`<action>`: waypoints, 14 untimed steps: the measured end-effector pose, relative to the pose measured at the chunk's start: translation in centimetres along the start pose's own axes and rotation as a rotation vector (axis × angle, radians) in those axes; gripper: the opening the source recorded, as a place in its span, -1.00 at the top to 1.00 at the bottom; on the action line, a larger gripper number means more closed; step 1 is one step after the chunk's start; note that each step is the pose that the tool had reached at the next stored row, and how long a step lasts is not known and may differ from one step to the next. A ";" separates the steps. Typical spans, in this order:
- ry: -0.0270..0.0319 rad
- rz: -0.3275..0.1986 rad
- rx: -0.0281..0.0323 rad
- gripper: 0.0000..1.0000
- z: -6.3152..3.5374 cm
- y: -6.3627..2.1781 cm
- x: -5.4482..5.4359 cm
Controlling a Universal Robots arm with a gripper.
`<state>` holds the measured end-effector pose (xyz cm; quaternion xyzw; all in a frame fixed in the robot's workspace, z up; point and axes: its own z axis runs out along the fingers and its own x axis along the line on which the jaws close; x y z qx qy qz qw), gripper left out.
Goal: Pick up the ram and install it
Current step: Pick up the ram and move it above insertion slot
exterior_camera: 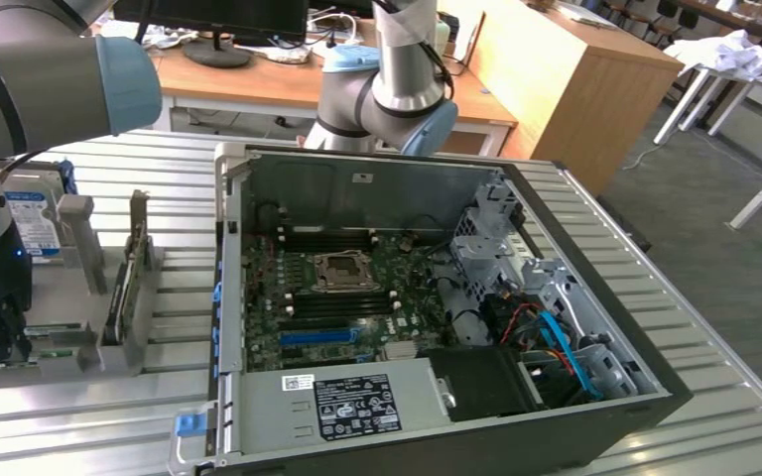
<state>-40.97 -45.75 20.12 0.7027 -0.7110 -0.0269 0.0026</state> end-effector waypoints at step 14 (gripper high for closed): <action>0.0001 0.000 0.0000 0.76 -0.55 0.02 0.0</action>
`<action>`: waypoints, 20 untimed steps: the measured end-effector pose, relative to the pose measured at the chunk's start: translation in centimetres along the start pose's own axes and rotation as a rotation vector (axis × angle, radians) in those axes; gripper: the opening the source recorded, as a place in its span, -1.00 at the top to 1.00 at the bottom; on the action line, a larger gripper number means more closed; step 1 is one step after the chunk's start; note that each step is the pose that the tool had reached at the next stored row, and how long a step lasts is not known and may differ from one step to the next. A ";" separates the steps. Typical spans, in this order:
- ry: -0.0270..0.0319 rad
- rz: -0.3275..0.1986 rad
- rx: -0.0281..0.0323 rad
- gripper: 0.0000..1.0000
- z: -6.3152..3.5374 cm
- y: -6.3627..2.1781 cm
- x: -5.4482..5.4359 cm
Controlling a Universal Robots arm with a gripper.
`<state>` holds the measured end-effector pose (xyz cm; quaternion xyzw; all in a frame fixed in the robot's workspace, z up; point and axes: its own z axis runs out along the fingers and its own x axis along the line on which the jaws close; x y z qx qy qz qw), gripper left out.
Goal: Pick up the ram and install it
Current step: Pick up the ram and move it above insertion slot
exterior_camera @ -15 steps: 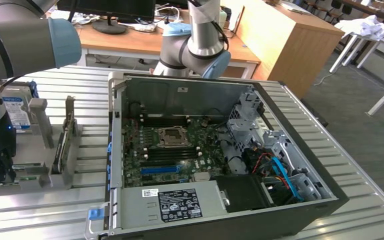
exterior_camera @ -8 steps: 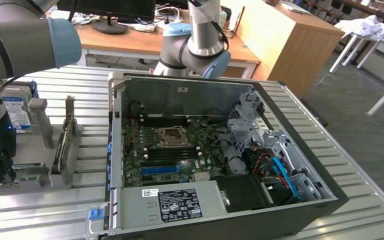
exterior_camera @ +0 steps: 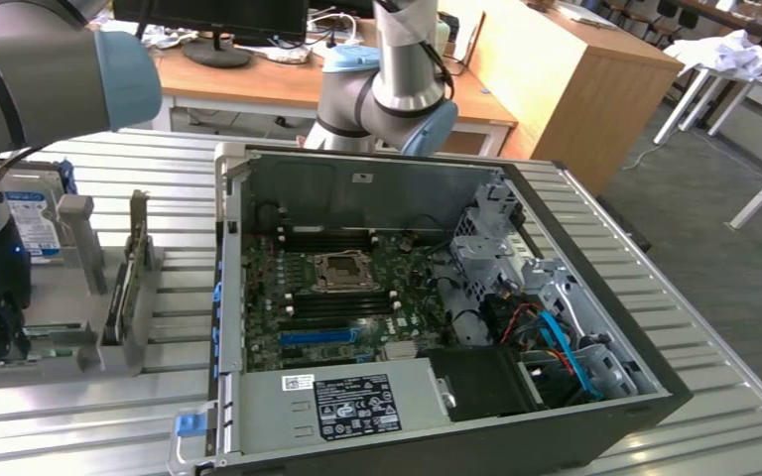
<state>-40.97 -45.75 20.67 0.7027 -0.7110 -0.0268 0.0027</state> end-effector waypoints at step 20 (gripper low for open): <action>-0.0020 0.000 0.0001 0.76 -3.59 0.13 -0.1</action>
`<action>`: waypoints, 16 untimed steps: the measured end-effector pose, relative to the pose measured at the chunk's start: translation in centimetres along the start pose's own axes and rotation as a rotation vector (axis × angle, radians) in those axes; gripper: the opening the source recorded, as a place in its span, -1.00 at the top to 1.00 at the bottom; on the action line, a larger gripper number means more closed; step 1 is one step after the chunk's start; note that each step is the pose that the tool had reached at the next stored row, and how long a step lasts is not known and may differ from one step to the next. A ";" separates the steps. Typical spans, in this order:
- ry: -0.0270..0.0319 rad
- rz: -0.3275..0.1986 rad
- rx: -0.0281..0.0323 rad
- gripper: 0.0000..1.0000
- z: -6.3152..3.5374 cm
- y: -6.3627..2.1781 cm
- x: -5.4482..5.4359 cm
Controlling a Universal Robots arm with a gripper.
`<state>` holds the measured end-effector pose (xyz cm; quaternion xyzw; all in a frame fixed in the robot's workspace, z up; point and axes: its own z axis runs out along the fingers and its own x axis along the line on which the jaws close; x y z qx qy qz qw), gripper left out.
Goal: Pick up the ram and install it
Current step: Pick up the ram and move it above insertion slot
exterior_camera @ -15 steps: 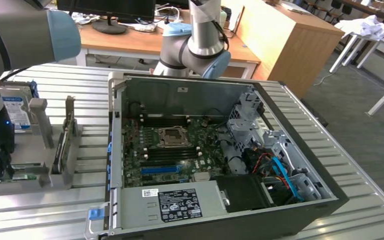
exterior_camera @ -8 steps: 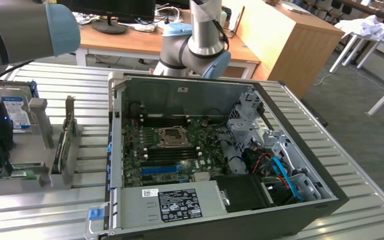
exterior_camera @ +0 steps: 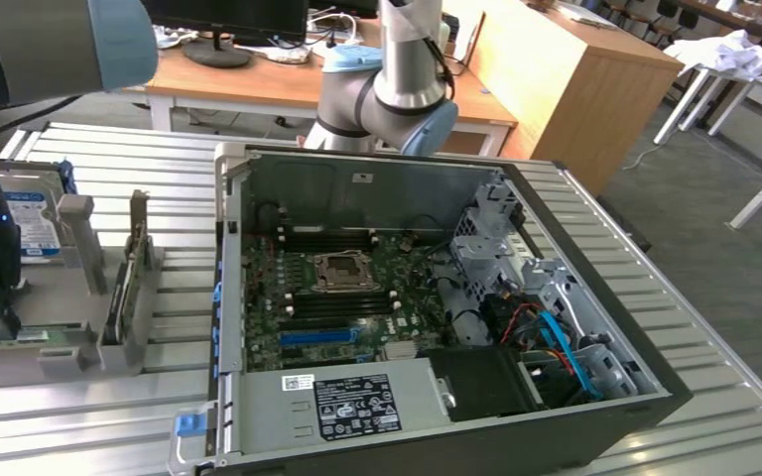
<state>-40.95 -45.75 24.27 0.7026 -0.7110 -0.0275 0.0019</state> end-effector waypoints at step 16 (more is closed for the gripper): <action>0.0000 0.000 0.0001 0.76 -4.98 0.07 -0.2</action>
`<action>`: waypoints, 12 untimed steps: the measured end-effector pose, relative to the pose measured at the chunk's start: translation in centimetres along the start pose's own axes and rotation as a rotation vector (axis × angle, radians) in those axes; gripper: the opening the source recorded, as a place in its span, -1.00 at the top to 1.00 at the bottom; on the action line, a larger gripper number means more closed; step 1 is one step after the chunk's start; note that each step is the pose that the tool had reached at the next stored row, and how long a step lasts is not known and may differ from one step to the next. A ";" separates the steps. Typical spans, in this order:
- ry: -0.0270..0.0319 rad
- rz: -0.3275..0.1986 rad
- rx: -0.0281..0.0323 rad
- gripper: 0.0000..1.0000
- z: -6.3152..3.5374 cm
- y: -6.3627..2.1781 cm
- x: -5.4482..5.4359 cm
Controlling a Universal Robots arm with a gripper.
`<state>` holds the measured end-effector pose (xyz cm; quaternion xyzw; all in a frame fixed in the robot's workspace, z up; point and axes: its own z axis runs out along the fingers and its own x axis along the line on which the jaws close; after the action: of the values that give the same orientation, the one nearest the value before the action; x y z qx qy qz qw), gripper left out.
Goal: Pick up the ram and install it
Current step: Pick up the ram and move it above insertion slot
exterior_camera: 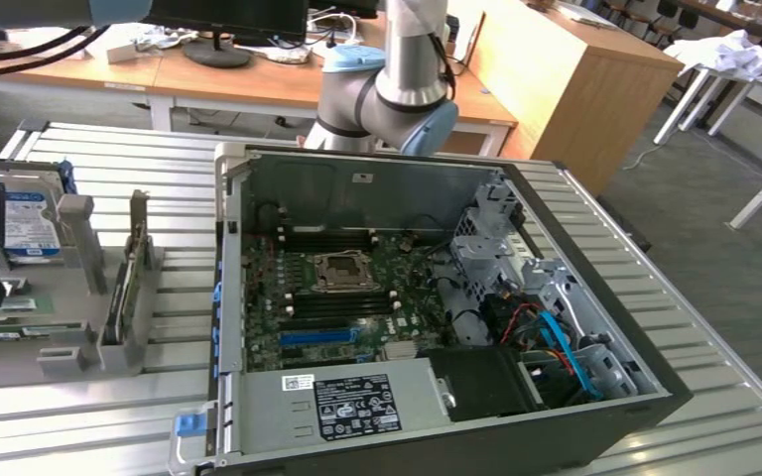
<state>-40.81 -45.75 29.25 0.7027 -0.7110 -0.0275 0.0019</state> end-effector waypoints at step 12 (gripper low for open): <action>0.0000 0.000 0.0000 0.76 -3.51 0.05 -0.1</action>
<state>-40.71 -45.75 32.76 0.7027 -0.7110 -0.0275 0.0019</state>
